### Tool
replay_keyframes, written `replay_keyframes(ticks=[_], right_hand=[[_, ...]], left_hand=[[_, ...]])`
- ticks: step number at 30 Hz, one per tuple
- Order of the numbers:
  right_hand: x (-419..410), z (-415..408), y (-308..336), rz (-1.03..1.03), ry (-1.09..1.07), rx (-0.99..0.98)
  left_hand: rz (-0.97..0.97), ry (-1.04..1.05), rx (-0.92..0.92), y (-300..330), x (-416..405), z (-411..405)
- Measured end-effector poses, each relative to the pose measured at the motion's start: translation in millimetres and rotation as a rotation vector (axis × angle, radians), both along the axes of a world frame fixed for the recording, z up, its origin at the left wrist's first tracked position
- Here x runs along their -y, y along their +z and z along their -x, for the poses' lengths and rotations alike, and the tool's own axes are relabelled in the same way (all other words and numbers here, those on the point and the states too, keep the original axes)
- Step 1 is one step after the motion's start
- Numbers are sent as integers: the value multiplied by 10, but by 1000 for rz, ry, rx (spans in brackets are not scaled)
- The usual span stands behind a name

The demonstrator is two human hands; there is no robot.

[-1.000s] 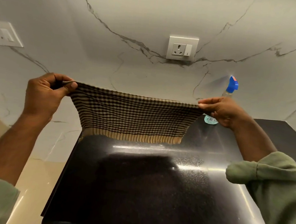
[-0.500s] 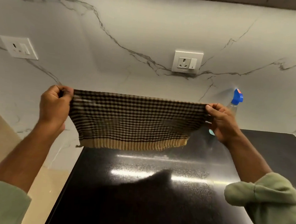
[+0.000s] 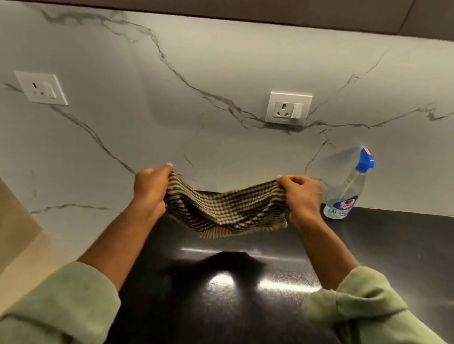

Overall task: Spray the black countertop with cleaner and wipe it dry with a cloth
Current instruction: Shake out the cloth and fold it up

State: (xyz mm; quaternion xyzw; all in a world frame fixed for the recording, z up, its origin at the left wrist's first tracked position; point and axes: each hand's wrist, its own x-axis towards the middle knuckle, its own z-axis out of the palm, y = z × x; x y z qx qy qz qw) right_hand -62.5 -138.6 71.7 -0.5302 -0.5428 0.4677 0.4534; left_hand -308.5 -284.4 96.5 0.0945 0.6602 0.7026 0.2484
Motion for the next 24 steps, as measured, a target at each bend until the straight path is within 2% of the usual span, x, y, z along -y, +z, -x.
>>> replay_keyframes(ticks=[3, 6, 8, 11, 16, 19, 24], right_hand=[[395, 254, 93, -53, 112, 1], [769, 496, 141, -76, 262, -46], [909, 562, 154, -50, 297, -101], [1016, 532, 186, -10, 379, -155], [1068, 369, 198, -61, 578, -123], [1024, 330, 167, -49, 587, -169], [992, 317, 85, -83, 601, -220]], left_hand=[[18, -99, -84, -44, -87, -373], [62, -240, -252, -112, -91, -756], [38, -297, -249, -139, -39, -890], [-2, -331, -204, -133, 70, -868], [-31, -463, -389, -138, 259, -741], [-17, -489, -508, -127, 331, -677], [-54, -464, -555, -64, 387, -696]])
